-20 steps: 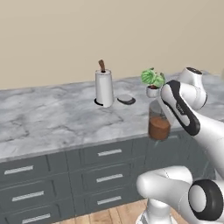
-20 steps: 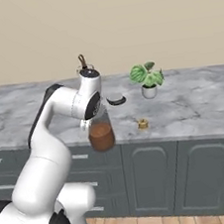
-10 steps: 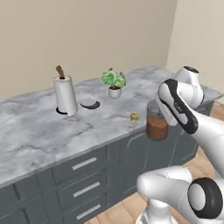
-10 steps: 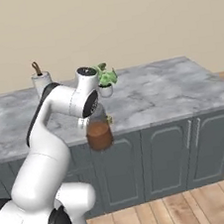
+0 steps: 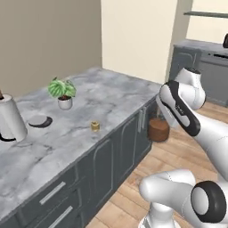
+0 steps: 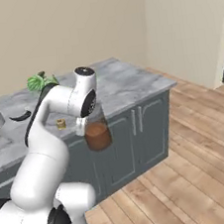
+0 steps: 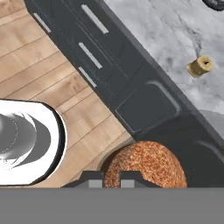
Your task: Pick the jar and candle from the dining table and place them in the open cabinet. Close the cabinet after placing the objects.
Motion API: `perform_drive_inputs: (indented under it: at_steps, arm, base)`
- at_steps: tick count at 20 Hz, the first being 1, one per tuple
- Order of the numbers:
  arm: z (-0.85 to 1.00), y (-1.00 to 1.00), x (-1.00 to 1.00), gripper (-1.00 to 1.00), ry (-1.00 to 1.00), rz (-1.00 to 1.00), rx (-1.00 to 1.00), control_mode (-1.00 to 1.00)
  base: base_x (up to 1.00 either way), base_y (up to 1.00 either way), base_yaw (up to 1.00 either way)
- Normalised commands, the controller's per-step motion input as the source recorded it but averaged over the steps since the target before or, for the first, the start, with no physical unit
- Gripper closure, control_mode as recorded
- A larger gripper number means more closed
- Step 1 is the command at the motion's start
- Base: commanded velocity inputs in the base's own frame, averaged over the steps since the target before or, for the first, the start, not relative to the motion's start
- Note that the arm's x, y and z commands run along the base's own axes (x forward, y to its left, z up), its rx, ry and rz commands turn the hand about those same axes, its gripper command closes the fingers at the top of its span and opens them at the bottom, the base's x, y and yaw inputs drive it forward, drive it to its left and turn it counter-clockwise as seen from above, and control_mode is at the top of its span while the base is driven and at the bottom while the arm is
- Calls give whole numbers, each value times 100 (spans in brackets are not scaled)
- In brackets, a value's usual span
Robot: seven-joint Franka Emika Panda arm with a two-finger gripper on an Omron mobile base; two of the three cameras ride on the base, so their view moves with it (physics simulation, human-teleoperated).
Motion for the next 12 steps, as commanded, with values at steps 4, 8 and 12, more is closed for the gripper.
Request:
perform_drive_inputs:
  at_steps: [4,8,12]
  arm:
    - [0,0,0,100,0,0,0,100]
    - [0,0,0,100,0,0,0,100]
    - [0,0,0,100,0,0,0,100]
  base:
    - [0,34,-66]
    - [0,35,-66]
    - [0,36,-64]
